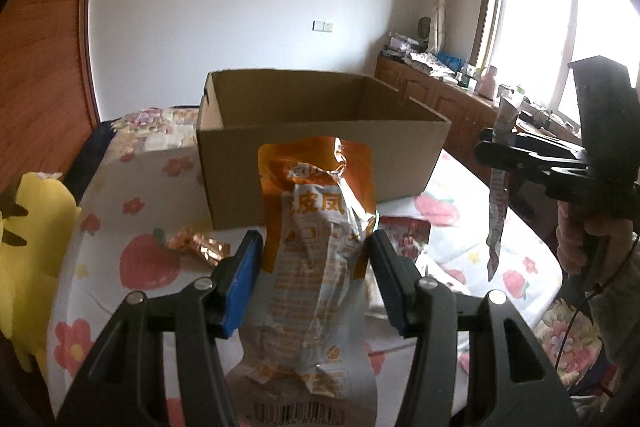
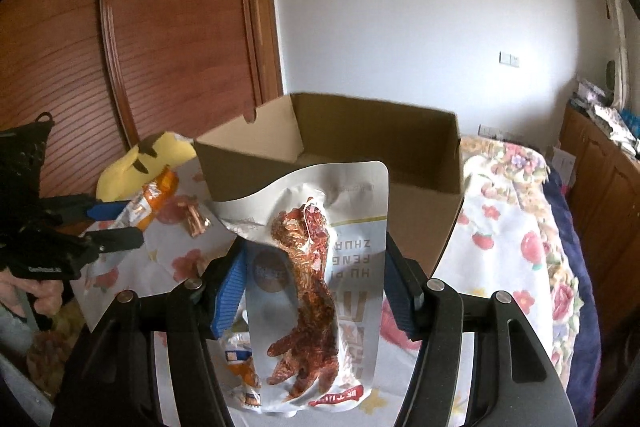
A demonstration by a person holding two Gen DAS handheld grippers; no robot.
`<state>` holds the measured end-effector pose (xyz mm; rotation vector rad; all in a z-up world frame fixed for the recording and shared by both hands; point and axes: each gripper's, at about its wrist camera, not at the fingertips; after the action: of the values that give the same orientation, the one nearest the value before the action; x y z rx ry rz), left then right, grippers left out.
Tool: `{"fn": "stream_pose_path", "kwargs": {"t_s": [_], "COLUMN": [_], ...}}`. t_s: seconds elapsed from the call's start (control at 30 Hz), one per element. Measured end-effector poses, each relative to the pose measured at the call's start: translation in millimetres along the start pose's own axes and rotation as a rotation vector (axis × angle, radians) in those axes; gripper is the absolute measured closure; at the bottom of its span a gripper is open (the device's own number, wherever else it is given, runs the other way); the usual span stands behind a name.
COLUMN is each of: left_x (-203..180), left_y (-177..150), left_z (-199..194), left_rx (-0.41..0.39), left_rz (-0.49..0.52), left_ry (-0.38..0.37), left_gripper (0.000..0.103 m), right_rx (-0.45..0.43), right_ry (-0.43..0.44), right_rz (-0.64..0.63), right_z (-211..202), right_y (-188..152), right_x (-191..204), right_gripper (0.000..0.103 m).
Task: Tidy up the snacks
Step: 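Lift both pouches and carry them over the cardboard box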
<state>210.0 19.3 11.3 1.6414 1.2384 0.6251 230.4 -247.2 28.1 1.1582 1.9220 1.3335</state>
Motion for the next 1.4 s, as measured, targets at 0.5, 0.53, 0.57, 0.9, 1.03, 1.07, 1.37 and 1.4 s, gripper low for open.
{"fn": "stream_pose_path", "kwargs": {"t_s": [0.5, 0.53, 0.57, 0.9, 1.03, 1.07, 1.37, 1.4], "left_x": [-5, -5, -4, 13, 19, 22, 42, 44], "left_y": [85, 91, 96, 135, 147, 149, 150, 148], "left_z": [4, 5, 6, 28, 42, 47, 92, 98], "left_rx": [-0.118, -0.126, -0.134, -0.16, -0.176, -0.178, -0.159, -0.148], "left_rz": [0.014, 0.02, 0.025, 0.042, 0.063, 0.059, 0.011, 0.007], "left_ry": [-0.052, -0.047, -0.041, -0.03, -0.009, -0.009, -0.04, -0.04], "left_gripper": [0.049, 0.049, 0.049, 0.049, 0.049, 0.049, 0.048, 0.048], "right_rx": [-0.087, -0.093, -0.1, -0.173, -0.183, -0.187, -0.24, -0.234], "right_ry": [0.012, 0.012, 0.011, 0.041, 0.047, 0.047, 0.009, 0.007], "right_rz": [-0.068, -0.074, -0.078, -0.105, -0.121, -0.125, -0.129, -0.124], "right_z": [-7, -6, -5, 26, 42, 46, 73, 78], "right_y": [73, 77, 79, 126, 136, 138, 154, 155], "right_x": [5, 4, 4, -1, -2, -2, -2, -3], "right_gripper": [0.04, 0.04, 0.04, 0.04, 0.04, 0.04, 0.04, 0.04]}}
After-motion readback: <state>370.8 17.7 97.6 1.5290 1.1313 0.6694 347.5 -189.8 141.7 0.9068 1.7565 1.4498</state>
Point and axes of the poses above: each gripper's, at about its wrist camera, not at the fingertips, and z roughly the way its jaws point, x to its left, y to its top, and after that the axes turned 10 degrees about -x, right-handed
